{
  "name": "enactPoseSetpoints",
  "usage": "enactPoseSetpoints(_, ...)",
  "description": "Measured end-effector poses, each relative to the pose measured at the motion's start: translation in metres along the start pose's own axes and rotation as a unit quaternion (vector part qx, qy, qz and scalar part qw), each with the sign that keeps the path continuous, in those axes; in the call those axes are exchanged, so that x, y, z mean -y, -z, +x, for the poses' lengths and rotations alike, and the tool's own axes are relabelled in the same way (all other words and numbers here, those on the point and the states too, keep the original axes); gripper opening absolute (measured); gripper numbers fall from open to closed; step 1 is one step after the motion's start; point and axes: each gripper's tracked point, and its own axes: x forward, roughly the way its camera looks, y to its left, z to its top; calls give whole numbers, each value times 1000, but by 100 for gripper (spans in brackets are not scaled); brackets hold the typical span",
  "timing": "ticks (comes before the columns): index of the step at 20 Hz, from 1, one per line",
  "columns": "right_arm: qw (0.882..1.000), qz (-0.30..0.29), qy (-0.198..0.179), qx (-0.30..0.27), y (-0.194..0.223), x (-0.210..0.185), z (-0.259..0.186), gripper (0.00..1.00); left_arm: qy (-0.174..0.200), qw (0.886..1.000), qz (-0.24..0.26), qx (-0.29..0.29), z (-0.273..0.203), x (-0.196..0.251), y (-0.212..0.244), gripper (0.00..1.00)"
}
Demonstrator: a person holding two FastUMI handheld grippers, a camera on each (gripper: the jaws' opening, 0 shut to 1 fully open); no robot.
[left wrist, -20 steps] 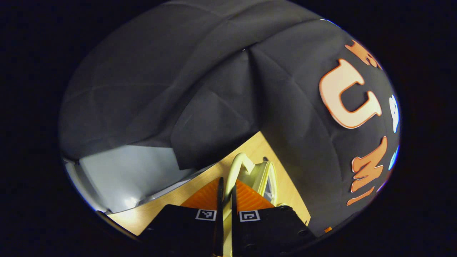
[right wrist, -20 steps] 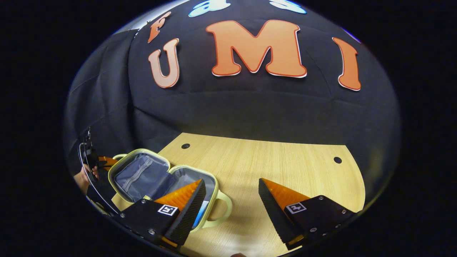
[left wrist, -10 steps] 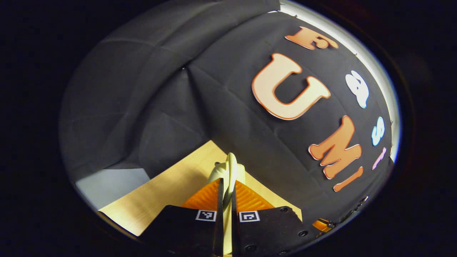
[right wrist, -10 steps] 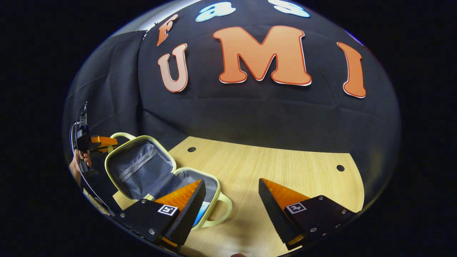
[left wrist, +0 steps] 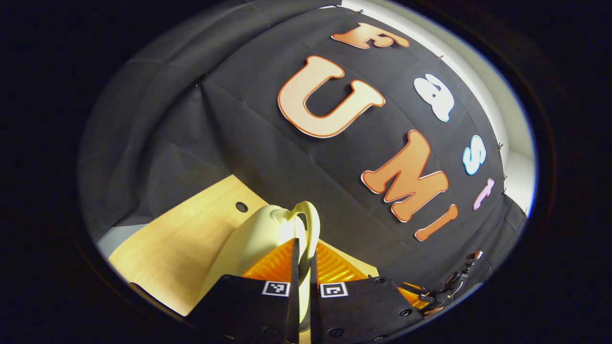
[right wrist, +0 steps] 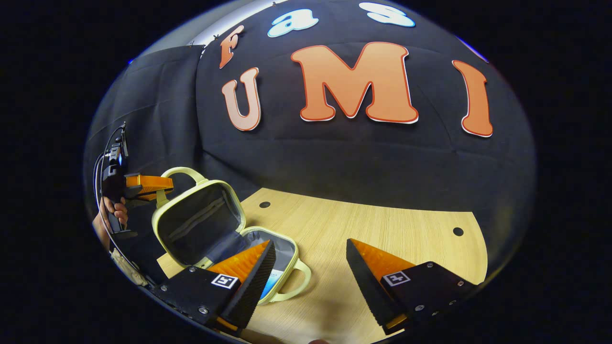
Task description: First open the suitcase, pack the skin care products into it, and then close the suitcase.
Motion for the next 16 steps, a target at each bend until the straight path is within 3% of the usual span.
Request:
enactPoseSetpoints(9,1000,-6,8,-1,12,35,-18,94,51,996,4,-70,36,81,91,9)
enactPoseSetpoints(16,1000,1,12,-8,18,63,-26,94,39,987,78,-135,64,110,180,8)
